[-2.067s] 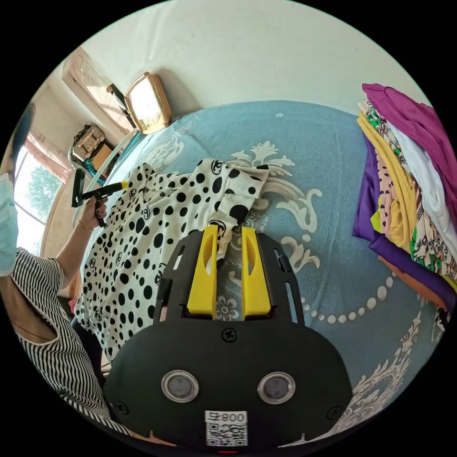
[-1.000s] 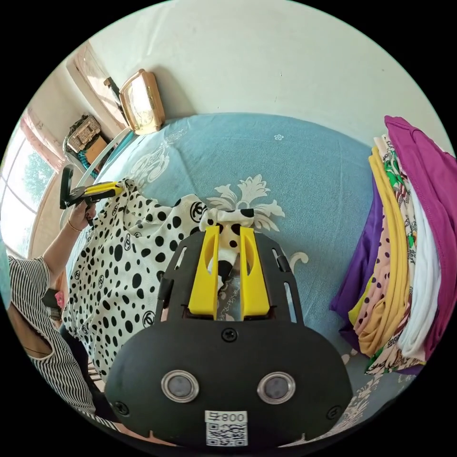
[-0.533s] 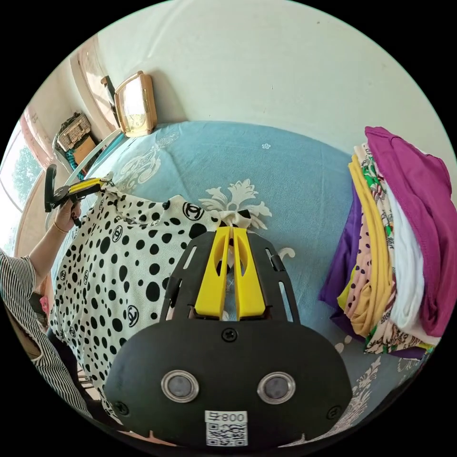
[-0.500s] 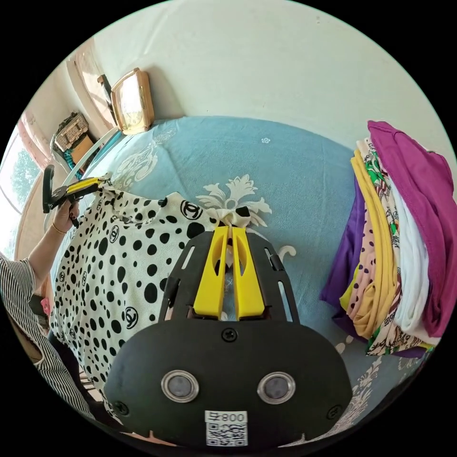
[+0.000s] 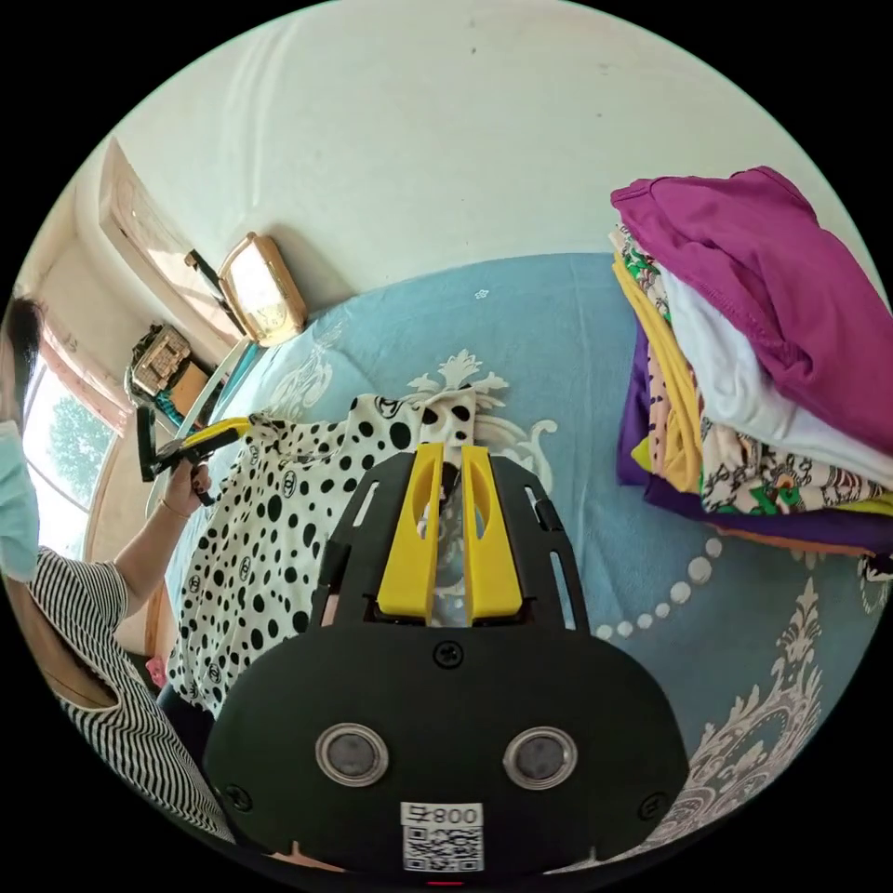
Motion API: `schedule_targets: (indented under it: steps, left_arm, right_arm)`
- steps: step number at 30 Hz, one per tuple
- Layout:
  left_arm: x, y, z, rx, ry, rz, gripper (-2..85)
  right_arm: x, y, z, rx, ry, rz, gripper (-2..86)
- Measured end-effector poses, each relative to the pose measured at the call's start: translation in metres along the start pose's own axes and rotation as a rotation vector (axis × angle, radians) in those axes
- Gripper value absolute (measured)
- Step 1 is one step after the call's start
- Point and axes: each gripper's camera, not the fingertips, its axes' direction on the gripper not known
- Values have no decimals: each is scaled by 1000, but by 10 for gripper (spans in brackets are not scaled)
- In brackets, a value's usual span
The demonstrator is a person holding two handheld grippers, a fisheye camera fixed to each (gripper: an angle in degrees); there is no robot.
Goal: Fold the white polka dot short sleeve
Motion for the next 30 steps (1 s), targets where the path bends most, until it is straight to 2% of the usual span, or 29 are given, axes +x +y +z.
schedule_targets:
  steps: [2,5,9,11,13,15,17,20,22,25,27,30]
  left_arm:
    - [-1,1,9,-54,-30,-26,60]
    - [-8,13,-17,-26,10,-54,51]
    - [-15,67,-75,55,109,-107,49]
    - [-15,96,-78,9,152,-141,43]
    - [-15,129,-65,-108,182,-198,31]
    - [-16,145,-58,-158,157,-208,22]
    - [-22,153,-71,-139,180,-261,16]
    - [-18,166,-106,-43,203,-243,10]
    - [-16,176,-107,-101,166,-228,6]
    - [-27,191,-93,-235,174,-244,5]
    - [-33,201,-112,-186,224,-262,5]
    - [-43,228,-151,-125,304,-293,5]
  right_arm:
    - [-17,17,5,-57,-1,-41,13]
    - [-32,41,14,-150,62,-66,6]
    - [-36,71,-15,-69,40,-40,2]
    - [-35,84,-20,-68,12,-12,2]
    - [-34,97,-21,-82,16,9,1]
    - [-31,114,-15,-143,92,29,1]
    - [-26,124,-15,-192,101,51,1]
    - [-31,143,-43,-100,114,53,1]
    - [-29,155,-45,-102,111,56,1]
    - [-11,173,-24,-220,119,90,1]
    - [7,179,-39,-182,22,184,1]
    - [12,193,-71,-115,5,213,1]
